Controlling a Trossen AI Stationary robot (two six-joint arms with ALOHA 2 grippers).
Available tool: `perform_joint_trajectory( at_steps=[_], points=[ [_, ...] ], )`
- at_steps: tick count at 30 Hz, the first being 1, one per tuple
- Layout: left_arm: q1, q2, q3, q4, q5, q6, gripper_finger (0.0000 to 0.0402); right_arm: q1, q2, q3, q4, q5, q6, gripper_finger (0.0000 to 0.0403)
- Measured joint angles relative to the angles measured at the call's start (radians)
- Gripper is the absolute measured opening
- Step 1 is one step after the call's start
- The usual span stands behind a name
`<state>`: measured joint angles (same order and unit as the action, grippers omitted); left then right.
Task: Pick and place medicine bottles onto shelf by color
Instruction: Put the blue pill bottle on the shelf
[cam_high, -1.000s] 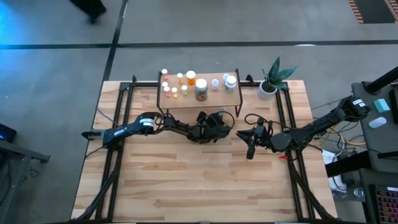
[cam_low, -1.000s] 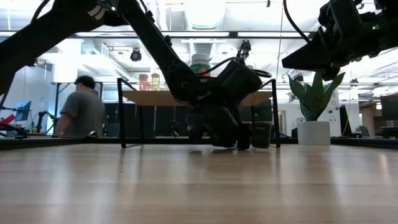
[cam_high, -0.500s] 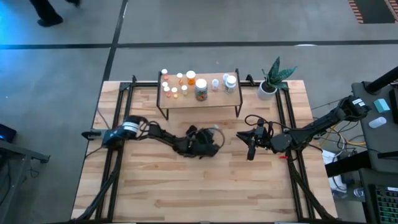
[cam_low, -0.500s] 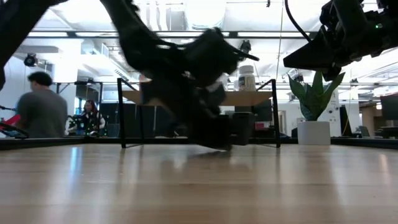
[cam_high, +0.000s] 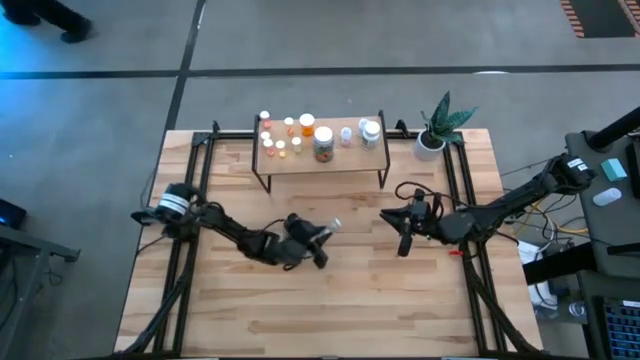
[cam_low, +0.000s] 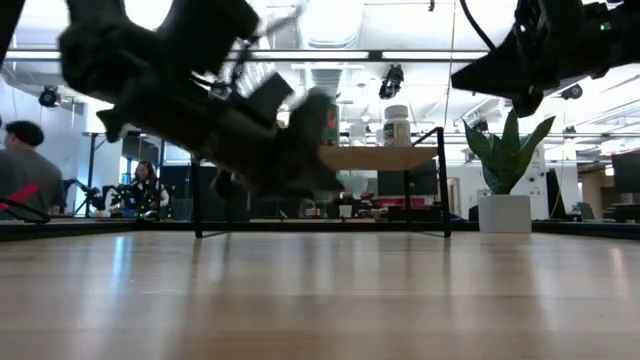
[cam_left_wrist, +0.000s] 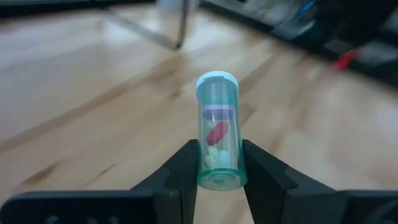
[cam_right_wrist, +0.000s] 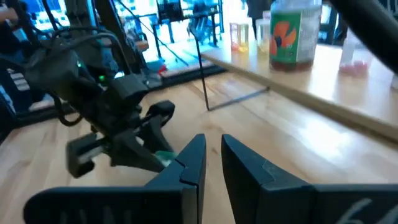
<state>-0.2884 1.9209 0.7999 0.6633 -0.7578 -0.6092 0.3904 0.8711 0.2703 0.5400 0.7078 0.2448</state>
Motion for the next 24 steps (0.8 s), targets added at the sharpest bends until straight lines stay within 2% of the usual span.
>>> perform_joint_trajectory(
  at_steps=[5, 10, 14, 21, 24],
  points=[
    [-0.012, -0.024, -0.103, 0.346, 0.096, 0.123, 0.0088, 0.000, 0.000, 0.000, 0.099, -0.002, -0.064, 0.0043],
    [-0.008, -0.024, -0.157, 0.594, 0.205, 0.203, 0.0088, 0.000, 0.004, 0.001, 0.162, -0.060, -0.083, 0.0044],
    [-0.007, -0.025, -0.161, 0.673, 0.230, 0.259, 0.0088, -0.001, 0.008, 0.001, 0.176, -0.074, -0.067, 0.0063],
    [0.001, -0.025, -0.119, 0.707, 0.293, 0.285, 0.0088, 0.000, 0.027, 0.013, 0.208, -0.088, -0.030, 0.0138],
    [0.001, -0.025, -0.110, 0.718, 0.296, 0.303, 0.0088, 0.000, 0.071, 0.039, 0.237, -0.088, -0.055, 0.0155]
  ],
)
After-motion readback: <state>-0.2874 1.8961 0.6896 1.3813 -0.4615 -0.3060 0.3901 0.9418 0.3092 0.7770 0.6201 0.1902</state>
